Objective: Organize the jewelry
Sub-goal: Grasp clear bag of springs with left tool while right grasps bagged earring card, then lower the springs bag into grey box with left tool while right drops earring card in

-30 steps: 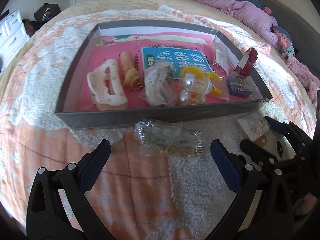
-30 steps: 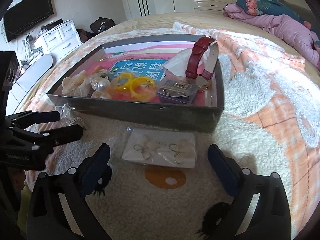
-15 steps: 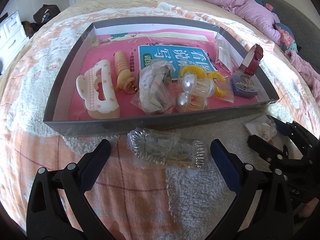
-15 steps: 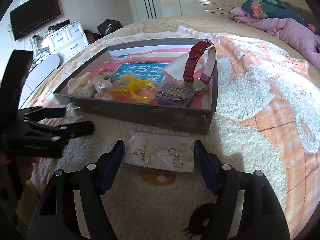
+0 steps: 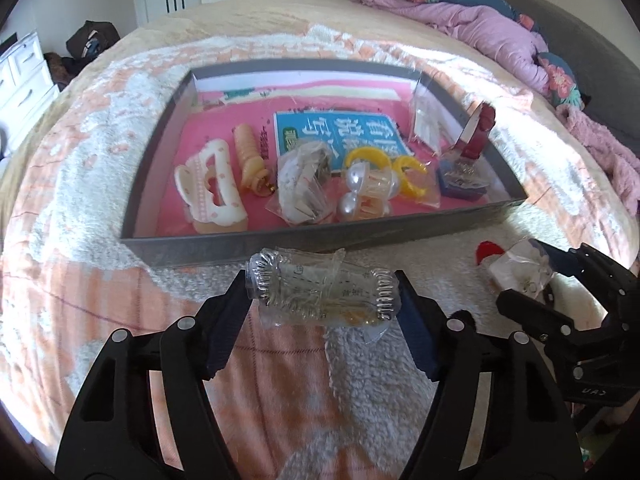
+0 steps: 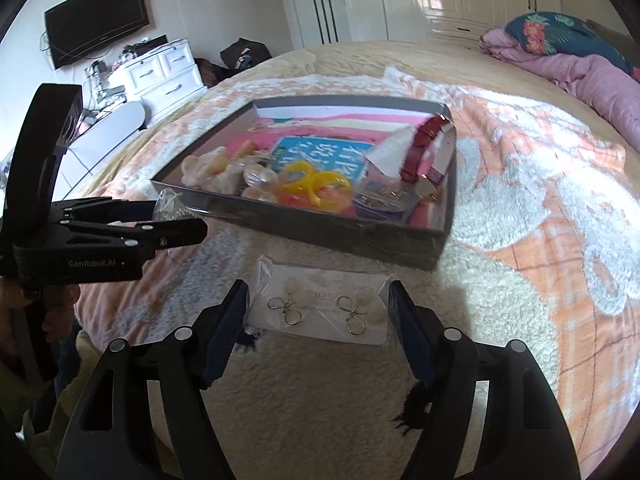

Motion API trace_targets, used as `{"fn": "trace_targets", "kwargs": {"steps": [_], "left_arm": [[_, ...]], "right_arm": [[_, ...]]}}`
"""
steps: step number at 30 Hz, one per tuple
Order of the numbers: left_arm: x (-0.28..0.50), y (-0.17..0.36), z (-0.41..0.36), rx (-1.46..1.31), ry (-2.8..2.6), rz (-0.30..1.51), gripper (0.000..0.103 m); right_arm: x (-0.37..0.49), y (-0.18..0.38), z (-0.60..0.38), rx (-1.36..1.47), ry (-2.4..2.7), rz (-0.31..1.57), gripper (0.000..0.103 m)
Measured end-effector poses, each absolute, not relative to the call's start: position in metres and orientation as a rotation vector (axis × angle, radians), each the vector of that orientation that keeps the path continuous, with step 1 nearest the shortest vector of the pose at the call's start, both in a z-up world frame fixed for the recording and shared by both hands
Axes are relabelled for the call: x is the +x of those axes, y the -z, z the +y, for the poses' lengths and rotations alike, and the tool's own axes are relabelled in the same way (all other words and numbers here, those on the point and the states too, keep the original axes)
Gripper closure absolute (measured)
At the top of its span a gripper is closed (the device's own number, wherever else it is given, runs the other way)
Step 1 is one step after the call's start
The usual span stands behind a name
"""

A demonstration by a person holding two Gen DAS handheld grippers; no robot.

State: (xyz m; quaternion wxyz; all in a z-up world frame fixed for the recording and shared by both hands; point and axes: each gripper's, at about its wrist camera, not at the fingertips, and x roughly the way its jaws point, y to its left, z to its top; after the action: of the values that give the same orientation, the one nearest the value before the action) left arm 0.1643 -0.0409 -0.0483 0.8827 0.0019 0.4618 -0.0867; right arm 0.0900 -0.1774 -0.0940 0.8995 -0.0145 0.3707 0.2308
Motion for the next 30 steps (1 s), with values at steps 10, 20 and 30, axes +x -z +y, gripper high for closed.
{"fn": "trace_targets", "kwargs": {"steps": [10,20,30], "left_arm": [[0.151,0.015,-0.009,-0.052,0.132,0.891,0.041],[0.162,-0.003,0.018,-0.086,0.086,0.853,0.041],[0.185,-0.015,0.017,-0.087,0.092,0.831,0.041]], "right_arm": [[0.087,0.070,-0.147,-0.078,-0.537,0.711,0.033],[0.110,0.051,-0.135,-0.078,-0.540,0.664,0.033],[0.133,0.041,-0.145,-0.081,-0.490,0.636,0.033]]}}
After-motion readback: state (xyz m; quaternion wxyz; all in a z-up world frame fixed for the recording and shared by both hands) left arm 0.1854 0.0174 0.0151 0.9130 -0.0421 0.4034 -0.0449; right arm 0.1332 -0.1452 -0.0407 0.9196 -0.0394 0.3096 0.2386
